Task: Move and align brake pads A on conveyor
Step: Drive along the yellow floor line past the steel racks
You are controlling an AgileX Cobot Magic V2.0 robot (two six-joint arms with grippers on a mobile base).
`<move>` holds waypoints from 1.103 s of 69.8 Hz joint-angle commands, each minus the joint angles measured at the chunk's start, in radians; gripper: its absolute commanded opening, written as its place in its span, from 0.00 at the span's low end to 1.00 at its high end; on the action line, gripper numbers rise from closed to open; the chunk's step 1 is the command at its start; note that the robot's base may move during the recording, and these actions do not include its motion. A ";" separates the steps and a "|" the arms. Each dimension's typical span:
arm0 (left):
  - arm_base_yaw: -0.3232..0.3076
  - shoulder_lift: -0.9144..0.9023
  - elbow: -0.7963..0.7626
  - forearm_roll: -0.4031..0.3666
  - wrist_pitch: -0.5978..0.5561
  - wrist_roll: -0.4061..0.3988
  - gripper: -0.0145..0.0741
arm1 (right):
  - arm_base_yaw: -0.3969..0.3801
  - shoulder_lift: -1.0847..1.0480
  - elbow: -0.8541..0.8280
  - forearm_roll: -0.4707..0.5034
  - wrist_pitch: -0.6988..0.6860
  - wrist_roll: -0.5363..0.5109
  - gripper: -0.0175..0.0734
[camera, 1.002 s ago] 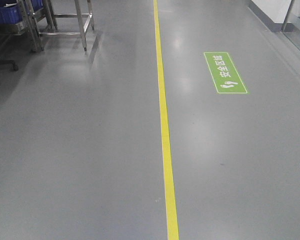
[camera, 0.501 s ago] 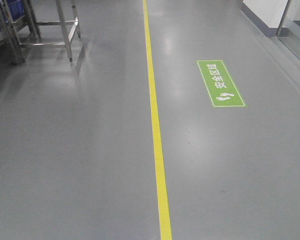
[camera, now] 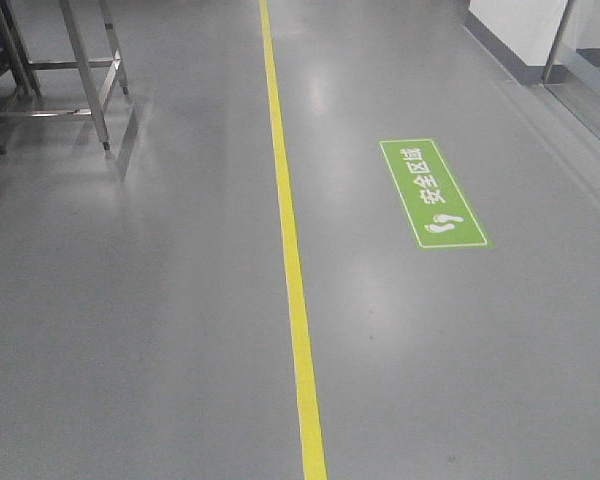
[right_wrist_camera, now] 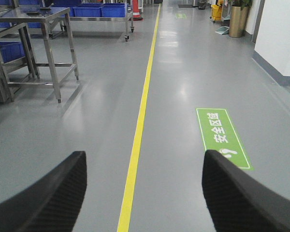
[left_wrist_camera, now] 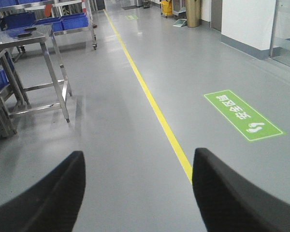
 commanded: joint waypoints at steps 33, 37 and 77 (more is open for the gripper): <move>-0.003 0.014 -0.024 -0.004 -0.072 -0.004 0.69 | -0.002 0.006 -0.028 -0.005 -0.078 -0.004 0.74; -0.003 0.014 -0.024 -0.004 -0.072 -0.004 0.69 | -0.002 0.006 -0.028 -0.005 -0.078 -0.004 0.74; -0.003 0.014 -0.024 -0.004 -0.072 -0.004 0.69 | -0.002 0.006 -0.028 -0.005 -0.078 -0.004 0.74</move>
